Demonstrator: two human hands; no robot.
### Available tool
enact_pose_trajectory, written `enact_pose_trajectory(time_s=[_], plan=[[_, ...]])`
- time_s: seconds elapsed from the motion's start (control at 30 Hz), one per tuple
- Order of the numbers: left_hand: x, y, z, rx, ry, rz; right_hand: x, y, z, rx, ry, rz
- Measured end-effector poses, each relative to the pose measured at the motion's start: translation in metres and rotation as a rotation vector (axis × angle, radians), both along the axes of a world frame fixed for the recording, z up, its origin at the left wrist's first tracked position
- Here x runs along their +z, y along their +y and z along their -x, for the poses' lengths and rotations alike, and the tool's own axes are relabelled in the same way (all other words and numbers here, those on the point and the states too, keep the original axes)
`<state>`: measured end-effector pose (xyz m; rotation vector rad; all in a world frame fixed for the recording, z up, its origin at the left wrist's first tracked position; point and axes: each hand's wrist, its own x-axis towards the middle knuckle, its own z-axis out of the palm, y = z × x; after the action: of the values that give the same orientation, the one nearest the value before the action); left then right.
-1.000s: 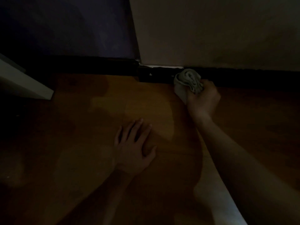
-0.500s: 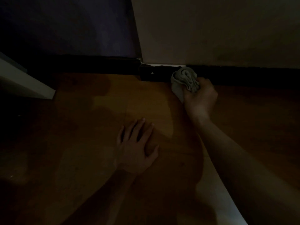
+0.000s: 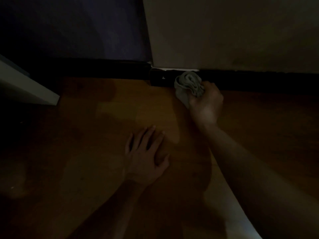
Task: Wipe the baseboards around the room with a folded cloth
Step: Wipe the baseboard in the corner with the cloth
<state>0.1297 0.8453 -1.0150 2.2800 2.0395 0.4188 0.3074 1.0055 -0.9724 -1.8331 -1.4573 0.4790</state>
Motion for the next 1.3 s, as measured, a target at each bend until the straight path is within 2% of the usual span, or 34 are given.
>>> enact_pose_trajectory(time_s=[0.23, 0.4, 0.6, 0.7, 0.83, 0.97, 1.1, 1.23, 1.3], plan=[[0.001, 0.001, 0.0, -0.009, -0.006, -0.005, -0.001, -0.009, -0.064, -0.295, -0.013, -0.036], [0.006, 0.002, -0.005, 0.008, -0.018, -0.009, 0.003, -0.008, -0.05, -0.129, -0.026, -0.016], [0.016, 0.025, -0.045, -0.068, -0.106, 0.027, 0.002, -0.009, -0.057, -0.232, -0.024, -0.04], [0.013, 0.028, -0.05, -0.073, -0.092, 0.023, 0.001, -0.008, -0.057, -0.168, -0.032, -0.038], [0.007, 0.026, -0.047, -0.072, -0.084, 0.029, 0.002, -0.012, -0.07, -0.288, 0.01, -0.049], [0.002, 0.028, -0.046, -0.079, -0.056, 0.037, 0.003, -0.01, -0.064, -0.165, -0.039, -0.02], [0.0, 0.027, -0.046, -0.077, -0.044, 0.018, 0.004, -0.011, -0.065, -0.248, -0.039, -0.03], [0.0, 0.027, -0.046, -0.072, -0.038, 0.016, 0.006, -0.007, -0.04, -0.059, -0.035, 0.014], [0.0, 0.027, -0.046, -0.072, -0.038, 0.017, 0.006, -0.004, -0.04, -0.044, -0.047, 0.016]])
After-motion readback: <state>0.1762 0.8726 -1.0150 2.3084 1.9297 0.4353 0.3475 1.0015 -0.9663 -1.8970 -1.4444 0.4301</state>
